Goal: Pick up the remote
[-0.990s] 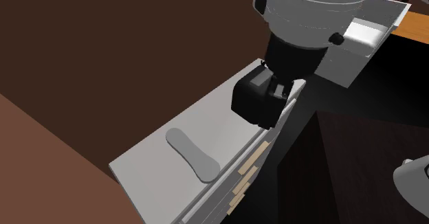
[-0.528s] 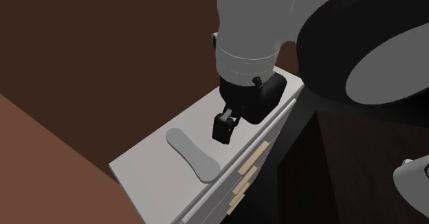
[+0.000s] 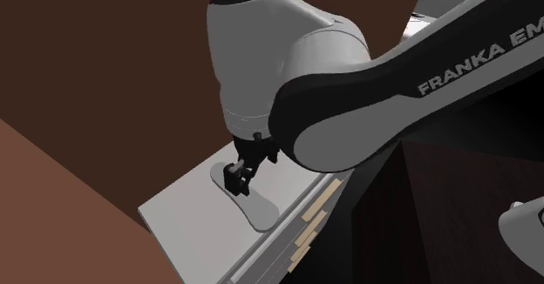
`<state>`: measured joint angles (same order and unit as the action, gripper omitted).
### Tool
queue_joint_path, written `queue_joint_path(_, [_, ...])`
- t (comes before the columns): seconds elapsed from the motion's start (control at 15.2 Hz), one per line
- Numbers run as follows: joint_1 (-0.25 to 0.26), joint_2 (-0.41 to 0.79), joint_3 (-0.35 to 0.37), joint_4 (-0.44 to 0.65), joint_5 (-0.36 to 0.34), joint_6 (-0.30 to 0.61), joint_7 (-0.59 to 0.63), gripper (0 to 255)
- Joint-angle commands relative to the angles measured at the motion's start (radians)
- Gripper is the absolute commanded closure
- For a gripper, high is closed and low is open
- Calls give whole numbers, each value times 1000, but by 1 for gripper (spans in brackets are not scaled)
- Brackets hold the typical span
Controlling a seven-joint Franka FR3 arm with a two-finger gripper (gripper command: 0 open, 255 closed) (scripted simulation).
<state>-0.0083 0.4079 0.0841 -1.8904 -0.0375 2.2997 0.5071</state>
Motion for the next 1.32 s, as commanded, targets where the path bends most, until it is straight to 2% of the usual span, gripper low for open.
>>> queue_joint_path(0.0, [6, 86, -5, 80, 1, 6, 23, 0])
queue_joint_path(0.2, [12, 205, -12, 203, 7, 1, 49, 0])
queue_joint_path(0.79, [15, 273, -16, 204, 3, 69, 51, 0])
queue_joint_path(0.86, [14, 274, -16, 204, 3, 69, 50, 255])
queue_joint_path(1.25, [15, 275, -16, 204, 3, 70, 51, 255])
